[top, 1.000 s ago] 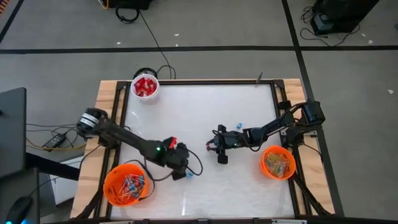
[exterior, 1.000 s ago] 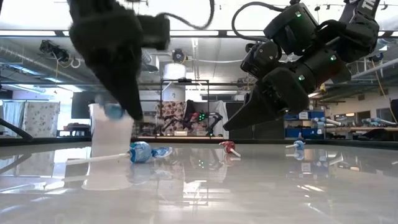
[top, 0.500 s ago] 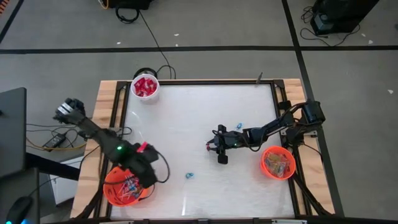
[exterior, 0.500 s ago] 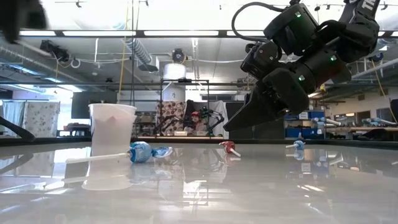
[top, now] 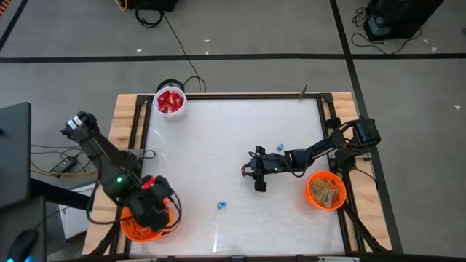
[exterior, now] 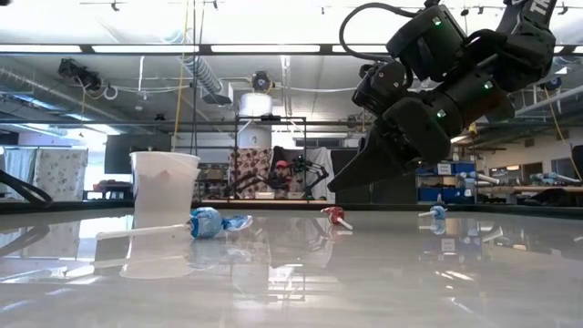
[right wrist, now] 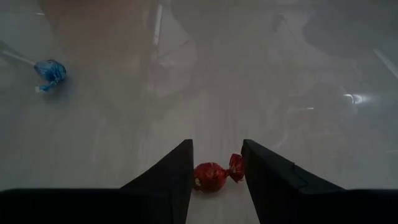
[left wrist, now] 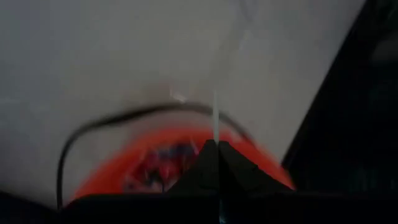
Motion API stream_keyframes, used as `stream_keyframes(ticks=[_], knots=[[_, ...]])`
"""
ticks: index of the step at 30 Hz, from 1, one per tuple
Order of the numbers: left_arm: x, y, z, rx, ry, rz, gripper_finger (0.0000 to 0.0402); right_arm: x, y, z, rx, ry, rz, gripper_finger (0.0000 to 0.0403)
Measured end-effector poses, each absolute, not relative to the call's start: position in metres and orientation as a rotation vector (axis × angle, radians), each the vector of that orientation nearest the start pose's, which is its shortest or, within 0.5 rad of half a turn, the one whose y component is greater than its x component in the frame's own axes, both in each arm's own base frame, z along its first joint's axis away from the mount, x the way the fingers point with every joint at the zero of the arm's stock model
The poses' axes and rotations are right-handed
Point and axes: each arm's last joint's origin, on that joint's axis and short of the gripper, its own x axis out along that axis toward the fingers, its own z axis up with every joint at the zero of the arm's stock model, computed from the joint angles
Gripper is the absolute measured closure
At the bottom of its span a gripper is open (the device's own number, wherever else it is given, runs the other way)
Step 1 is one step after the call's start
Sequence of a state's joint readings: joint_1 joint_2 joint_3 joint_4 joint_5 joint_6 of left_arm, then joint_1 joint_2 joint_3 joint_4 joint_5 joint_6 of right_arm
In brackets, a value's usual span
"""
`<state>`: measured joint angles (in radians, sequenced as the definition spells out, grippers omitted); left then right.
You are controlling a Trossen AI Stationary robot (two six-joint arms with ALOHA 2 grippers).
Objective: Sort candy by brand, put in halloween buckets
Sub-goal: Put the left blue sucker into the left orange bucket
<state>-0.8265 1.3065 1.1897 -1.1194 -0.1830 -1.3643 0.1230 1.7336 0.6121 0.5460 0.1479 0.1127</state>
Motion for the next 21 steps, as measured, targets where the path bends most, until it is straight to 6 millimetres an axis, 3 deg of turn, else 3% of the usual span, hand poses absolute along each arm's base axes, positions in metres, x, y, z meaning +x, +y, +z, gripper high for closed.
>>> stream_keyframes(ticks=[5,11,17,21], knots=[[0.146,-0.185,0.287,-0.547,1.326,0.196,0.0391,0.303,0.032,0.118,0.042,0.554,-0.093,0.0254],[0.132,-0.192,0.282,-0.556,1.315,0.25,0.035,0.305,0.03,0.121,0.061,0.511,-0.149,0.0254],[0.123,-0.187,0.28,-0.546,1.347,0.362,0.0286,0.307,0.041,0.124,0.123,0.481,0.094,0.0251],[0.122,-0.181,0.279,-0.511,1.304,0.441,0.0264,0.312,0.056,0.125,0.131,0.425,0.249,0.0249]])
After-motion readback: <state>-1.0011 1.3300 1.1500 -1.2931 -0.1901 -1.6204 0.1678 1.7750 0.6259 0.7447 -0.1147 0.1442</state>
